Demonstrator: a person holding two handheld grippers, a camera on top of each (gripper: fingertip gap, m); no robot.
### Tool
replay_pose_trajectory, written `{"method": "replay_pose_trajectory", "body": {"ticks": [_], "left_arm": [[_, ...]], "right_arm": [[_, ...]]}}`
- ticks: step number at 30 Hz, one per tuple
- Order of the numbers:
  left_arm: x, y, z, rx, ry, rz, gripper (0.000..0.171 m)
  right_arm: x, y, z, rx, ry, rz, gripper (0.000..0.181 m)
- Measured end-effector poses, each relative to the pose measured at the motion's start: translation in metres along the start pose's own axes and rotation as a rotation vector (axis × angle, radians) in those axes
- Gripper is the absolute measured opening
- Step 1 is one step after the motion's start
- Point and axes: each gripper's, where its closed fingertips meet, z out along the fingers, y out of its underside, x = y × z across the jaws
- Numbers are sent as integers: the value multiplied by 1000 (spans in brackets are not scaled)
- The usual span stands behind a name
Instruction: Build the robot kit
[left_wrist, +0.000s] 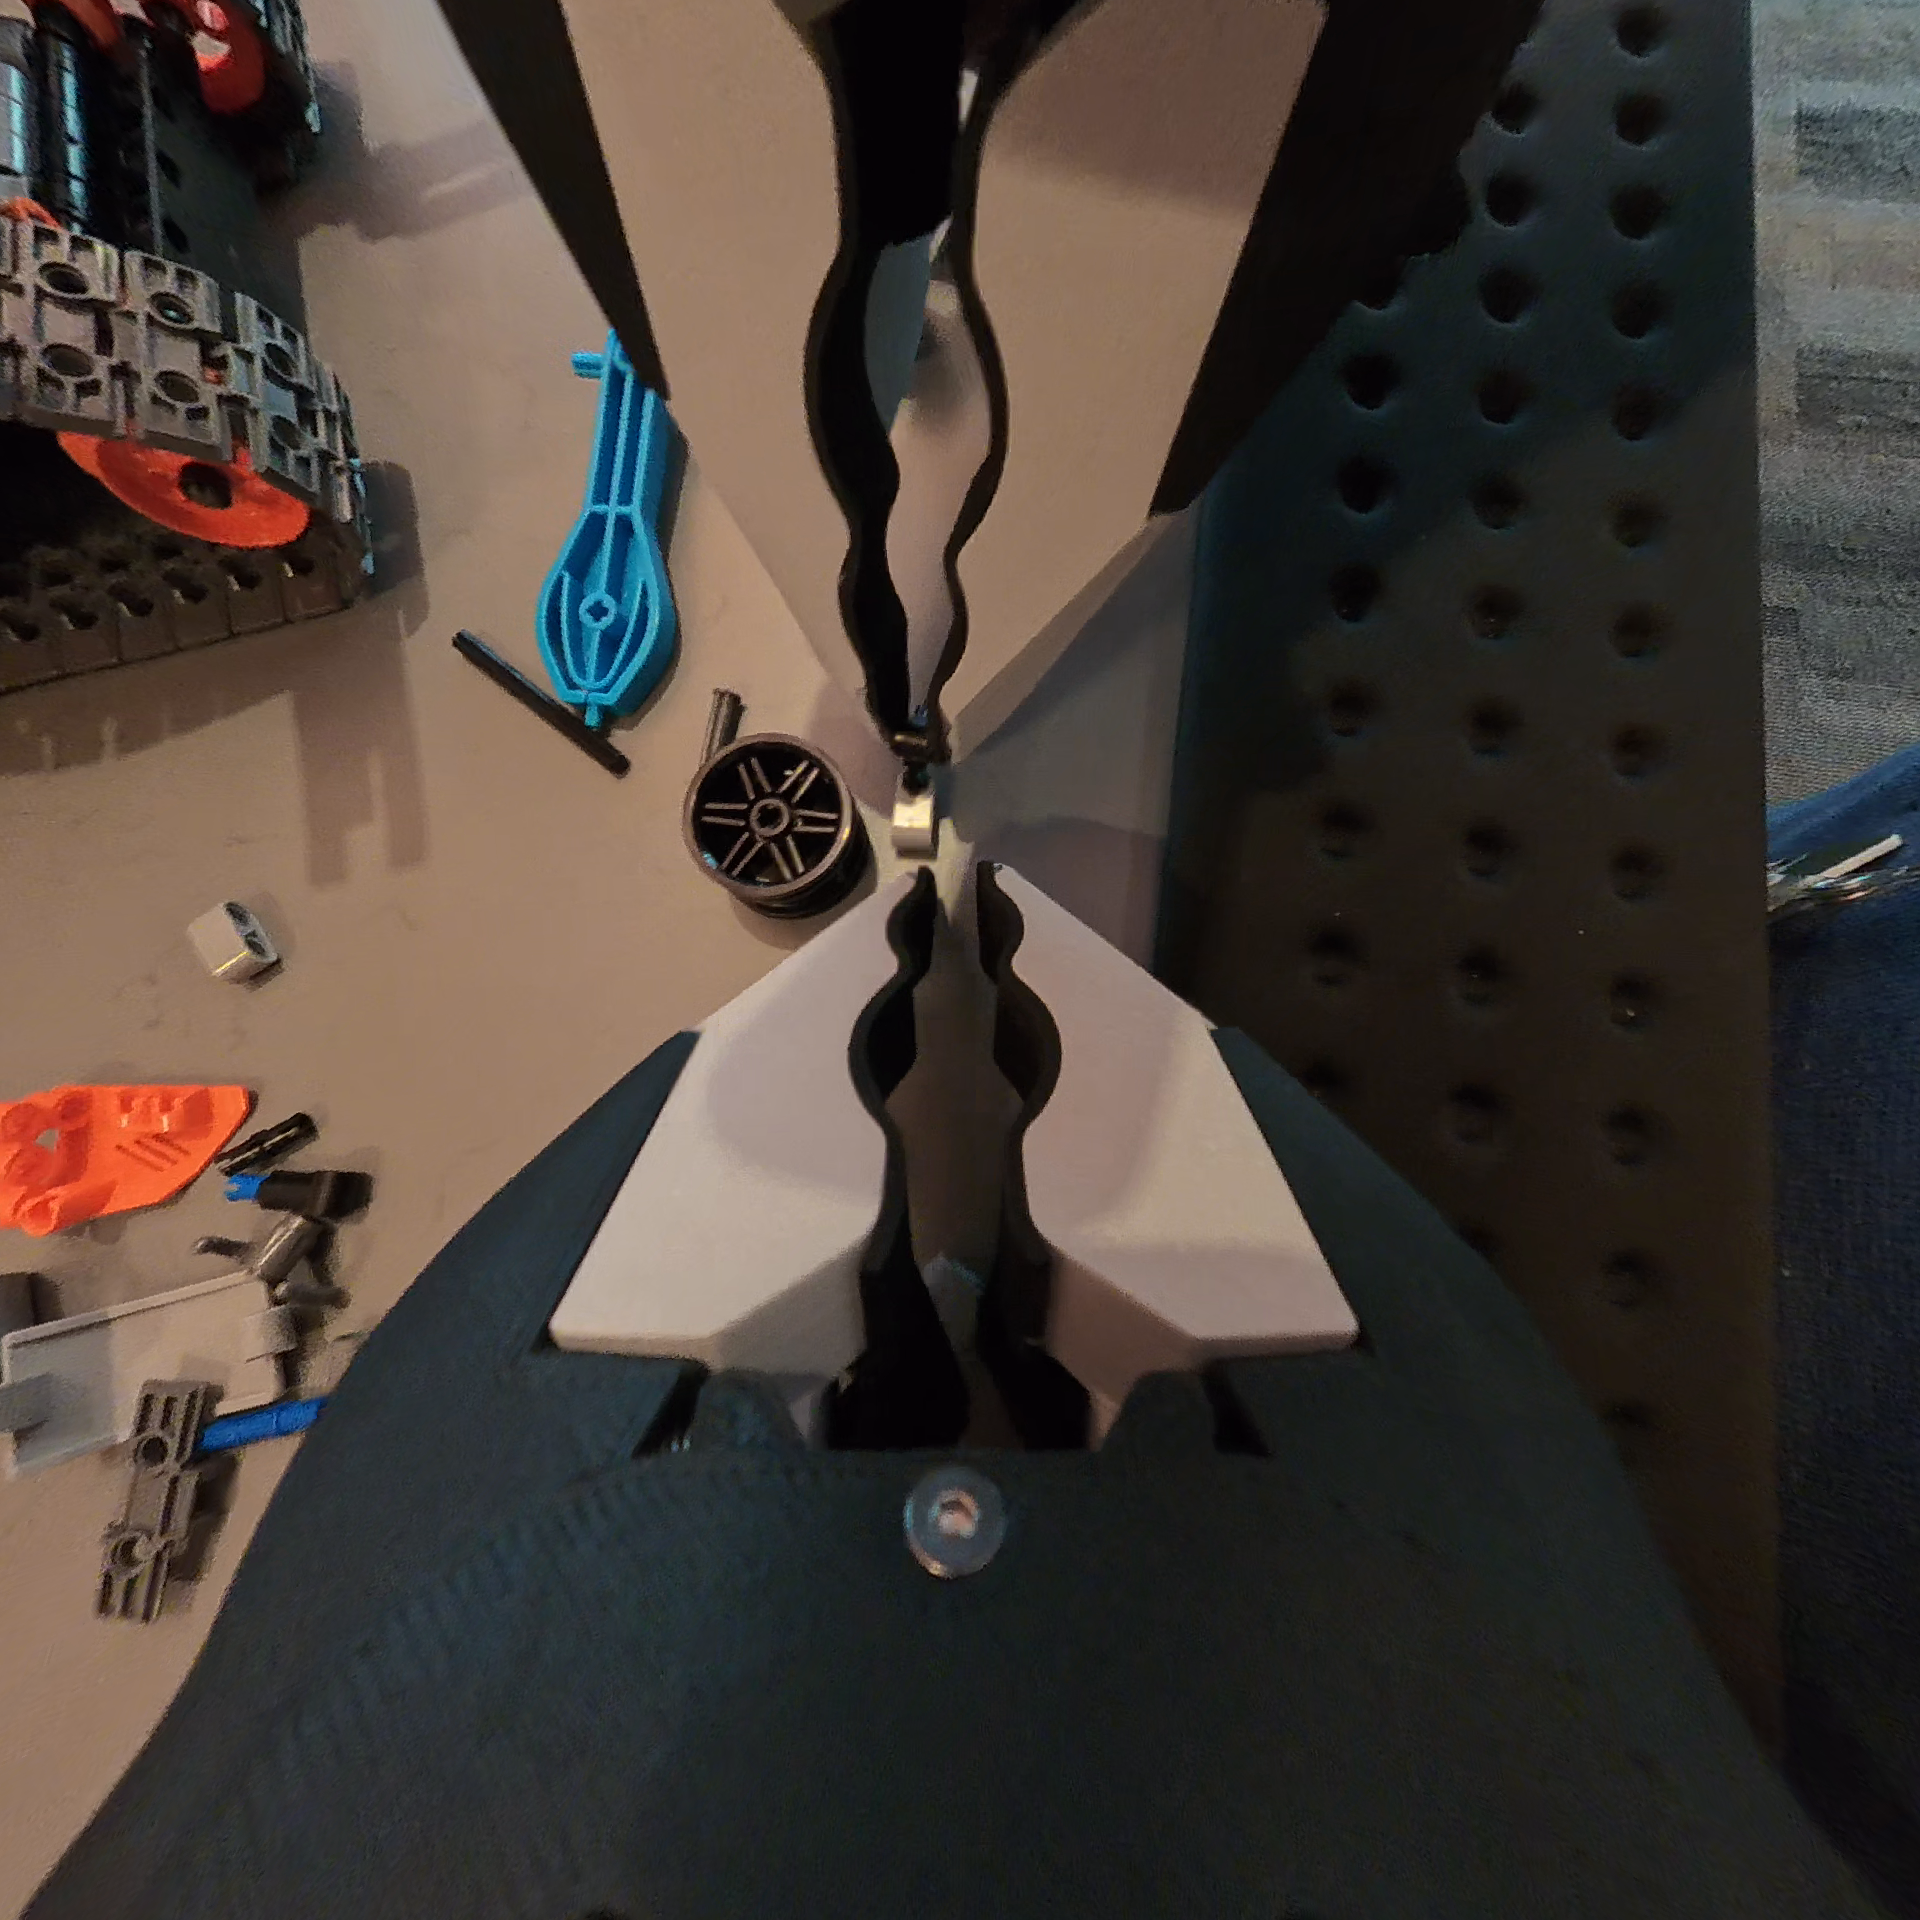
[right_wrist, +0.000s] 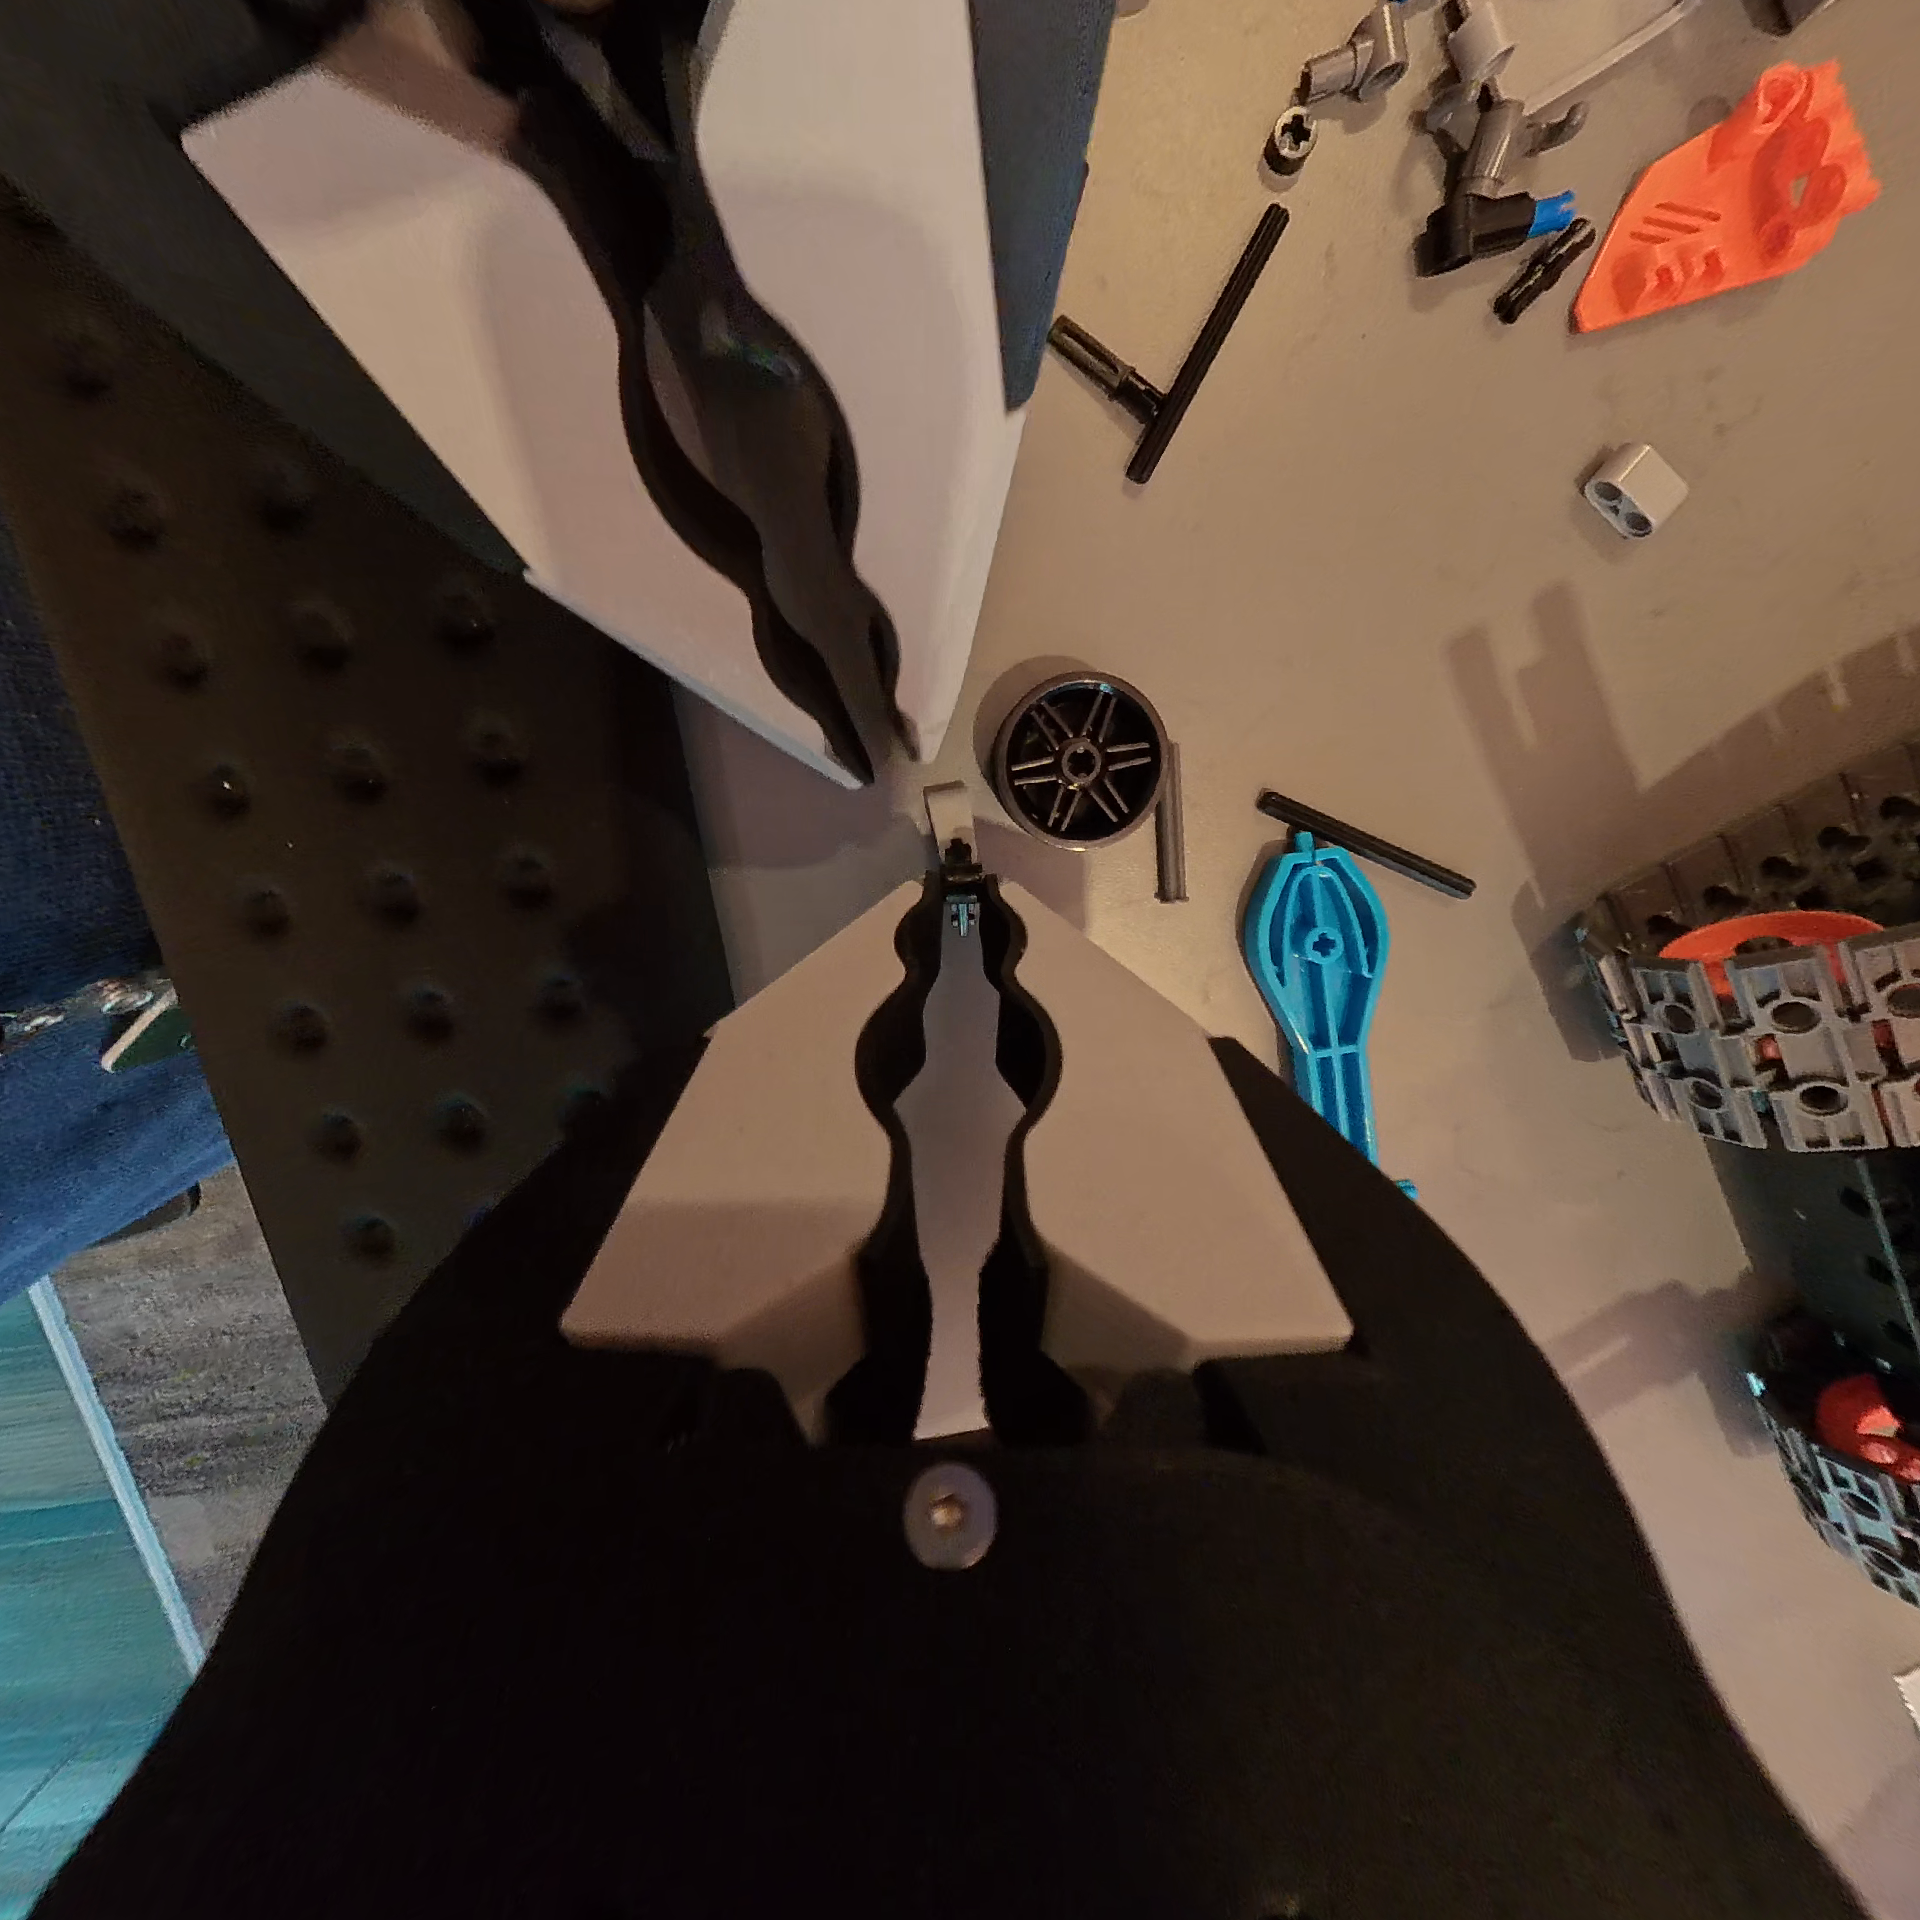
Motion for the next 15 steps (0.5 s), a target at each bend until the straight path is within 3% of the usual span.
{"method": "replay_pose_trajectory", "body": {"ticks": [15], "left_arm": [[-14,11,-15,61,131,-129,12]], "right_arm": [[3,0,1,-128,-7,-161,4]]}}
